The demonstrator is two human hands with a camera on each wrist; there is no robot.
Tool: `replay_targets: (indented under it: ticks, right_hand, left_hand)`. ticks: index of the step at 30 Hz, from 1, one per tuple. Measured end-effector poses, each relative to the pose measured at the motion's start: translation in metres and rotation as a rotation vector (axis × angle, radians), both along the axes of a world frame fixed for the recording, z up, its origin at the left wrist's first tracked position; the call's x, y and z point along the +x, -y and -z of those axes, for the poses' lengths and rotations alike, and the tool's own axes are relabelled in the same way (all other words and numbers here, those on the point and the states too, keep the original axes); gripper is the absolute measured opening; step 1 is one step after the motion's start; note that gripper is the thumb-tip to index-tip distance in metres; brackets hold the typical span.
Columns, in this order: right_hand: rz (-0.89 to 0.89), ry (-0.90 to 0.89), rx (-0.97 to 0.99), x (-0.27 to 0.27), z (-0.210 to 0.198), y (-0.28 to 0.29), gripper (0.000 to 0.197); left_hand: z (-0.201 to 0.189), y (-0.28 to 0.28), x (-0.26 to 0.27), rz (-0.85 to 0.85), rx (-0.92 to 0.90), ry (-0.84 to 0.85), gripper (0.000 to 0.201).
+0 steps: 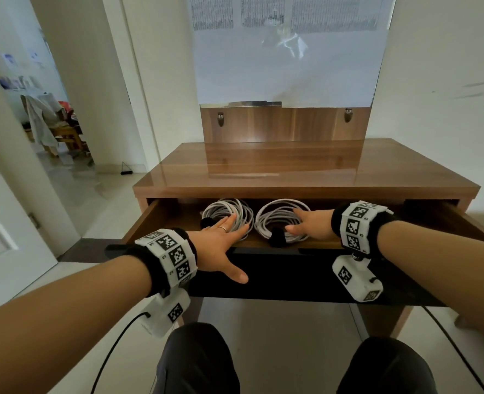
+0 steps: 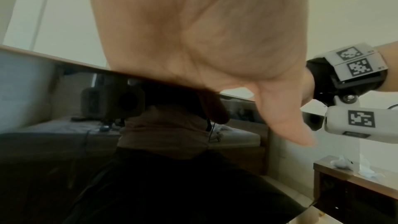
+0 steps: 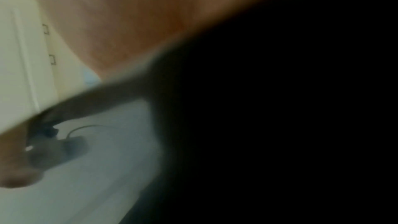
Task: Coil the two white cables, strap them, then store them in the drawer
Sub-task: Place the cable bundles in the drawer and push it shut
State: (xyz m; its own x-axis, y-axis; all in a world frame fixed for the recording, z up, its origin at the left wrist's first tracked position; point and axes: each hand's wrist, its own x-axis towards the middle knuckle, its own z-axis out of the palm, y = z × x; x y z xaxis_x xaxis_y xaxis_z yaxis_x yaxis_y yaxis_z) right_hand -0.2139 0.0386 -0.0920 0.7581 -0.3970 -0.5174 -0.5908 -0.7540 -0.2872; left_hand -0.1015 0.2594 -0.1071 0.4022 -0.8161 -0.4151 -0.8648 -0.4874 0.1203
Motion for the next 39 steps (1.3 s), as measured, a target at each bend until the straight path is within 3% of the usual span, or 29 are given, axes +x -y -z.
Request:
replay_targets:
  ticks: [8,14,19,24,28,36,39]
  right_hand:
    - [0.149,0.034,0.110,0.007,0.004,0.004,0.086]
    - [0.184,-0.027,0.217,-0.001,-0.018,-0.001,0.074]
    - [0.142,-0.068,0.106,0.002,-0.030,-0.016,0.066]
    - [0.128,-0.129,0.096,0.013,-0.034,-0.032,0.062]
    - [0.136,-0.131,0.087,0.032,-0.030,-0.029,0.066]
    - [0.141,-0.147,0.127,0.049,-0.034,-0.017,0.064]
    - [0.176,-0.121,0.179,0.056,-0.032,-0.010,0.067]
  left_hand:
    - [0.004,0.003,0.006,0.006,0.024,-0.010,0.117]
    - [0.002,0.001,0.007,0.019,0.049,-0.049,0.116]
    - [0.003,-0.003,0.003,0.020,0.069,-0.068,0.118]
    - [-0.017,0.000,0.008,-0.108,-0.009,-0.278,0.103]
    - [-0.026,0.017,0.027,-0.176,0.051,-0.201,0.109]
    - [0.000,0.057,0.044,-0.206,0.160,-0.245,0.109]
    - [-0.005,0.064,0.053,-0.247,0.115,-0.296,0.106]
